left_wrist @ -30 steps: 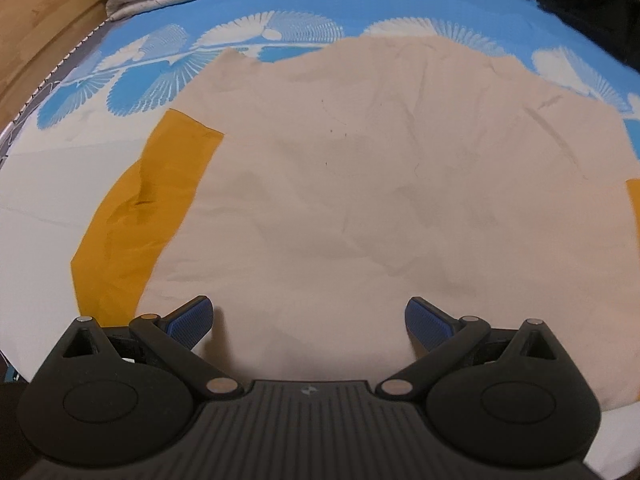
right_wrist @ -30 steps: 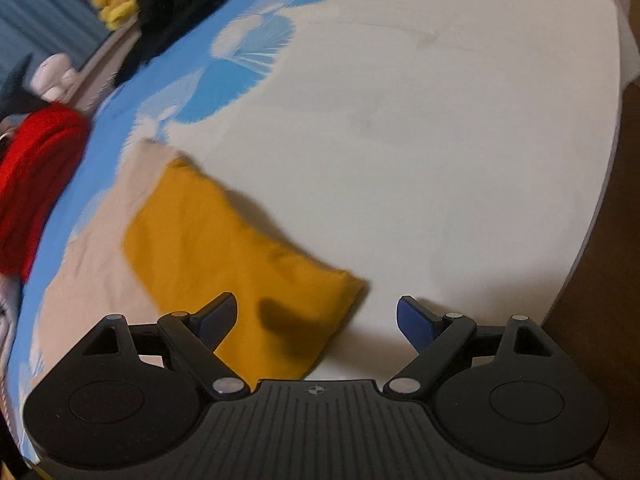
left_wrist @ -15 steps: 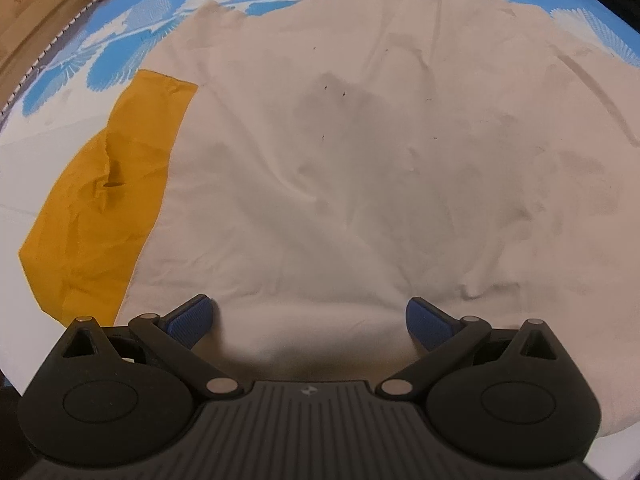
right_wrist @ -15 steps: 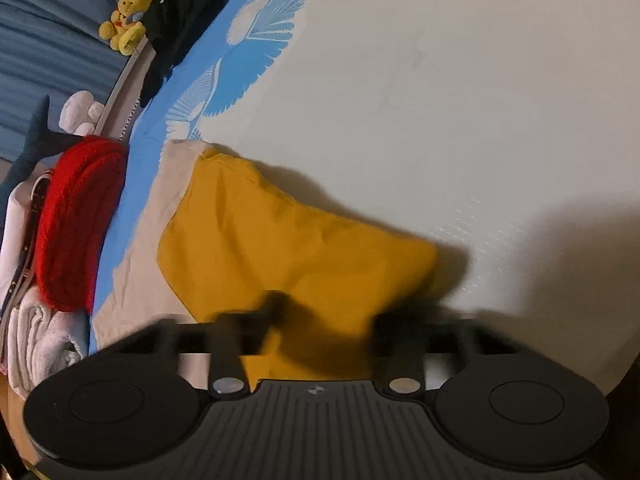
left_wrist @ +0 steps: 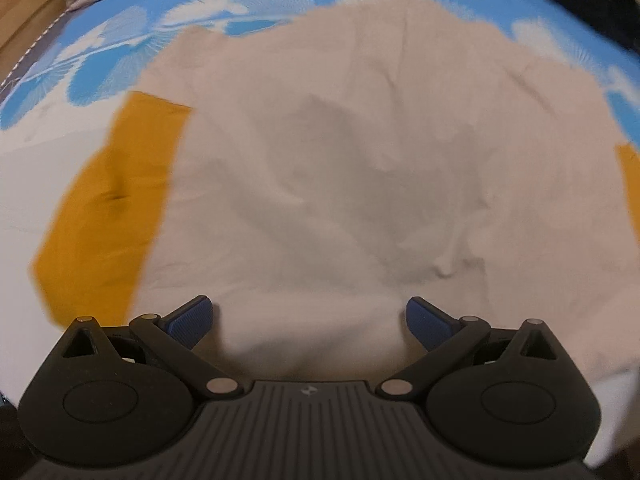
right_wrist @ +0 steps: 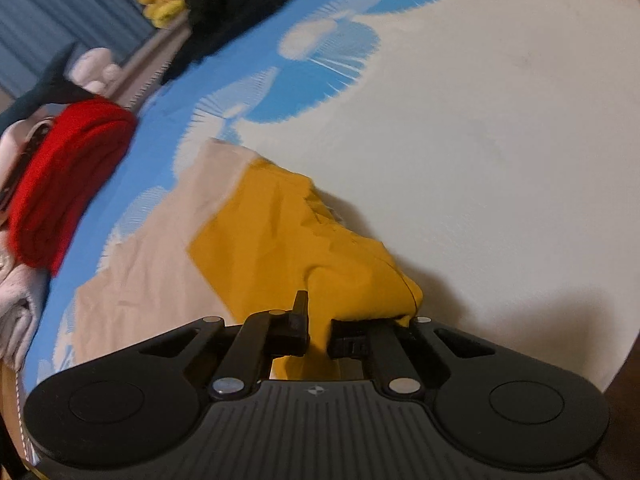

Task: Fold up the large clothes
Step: 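Lift the held edge and fold it over the jacket middle with the right tool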

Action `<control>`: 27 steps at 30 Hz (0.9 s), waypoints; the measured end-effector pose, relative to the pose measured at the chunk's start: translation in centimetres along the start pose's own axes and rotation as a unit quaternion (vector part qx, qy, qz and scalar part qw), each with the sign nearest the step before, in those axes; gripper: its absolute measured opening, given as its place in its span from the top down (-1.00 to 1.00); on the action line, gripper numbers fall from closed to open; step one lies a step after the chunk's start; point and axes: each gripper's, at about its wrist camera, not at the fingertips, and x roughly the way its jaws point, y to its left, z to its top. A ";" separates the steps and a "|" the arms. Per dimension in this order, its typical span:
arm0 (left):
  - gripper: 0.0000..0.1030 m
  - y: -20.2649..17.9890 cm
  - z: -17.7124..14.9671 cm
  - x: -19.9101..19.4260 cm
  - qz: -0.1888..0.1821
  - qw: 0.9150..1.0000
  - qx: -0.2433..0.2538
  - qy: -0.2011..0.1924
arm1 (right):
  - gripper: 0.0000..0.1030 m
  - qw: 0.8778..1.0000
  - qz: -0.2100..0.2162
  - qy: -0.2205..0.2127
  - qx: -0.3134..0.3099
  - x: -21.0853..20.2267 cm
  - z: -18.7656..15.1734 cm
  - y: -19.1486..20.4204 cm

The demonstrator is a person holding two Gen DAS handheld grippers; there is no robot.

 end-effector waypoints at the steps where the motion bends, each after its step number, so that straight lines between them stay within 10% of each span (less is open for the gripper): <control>1: -0.99 1.7 -0.3 -0.9 0.007 1.000 -0.013 -0.003 | 0.86 1.000 0.000 0.001 0.007 0.0 -0.1 -0.3; 12: -0.99 20.8 -2.6 0.0 0.251 0.947 -0.188 -0.070 | 0.86 0.999 -0.024 -0.029 -0.001 -1.6 -1.1 2.7; 17: -0.98 22.4 -3.3 4.6 0.132 0.965 -0.226 -0.021 | 0.87 0.992 -0.084 -0.052 -0.075 -2.2 -1.9 7.4; 21: -0.99 22.2 -3.3 5.9 0.100 0.959 -0.264 -0.005 | 0.89 0.980 -0.089 -0.089 -0.152 -3.6 -2.8 12.7; 24: -0.99 23.1 -2.8 6.2 0.085 0.960 -0.266 0.004 | 0.91 0.949 -0.028 -0.132 -0.283 -6.0 -6.2 20.6; 27: -0.99 24.3 -2.7 6.4 0.079 0.962 -0.262 0.007 | 0.91 0.892 0.070 -0.153 -0.419 -8.0 -12.2 28.2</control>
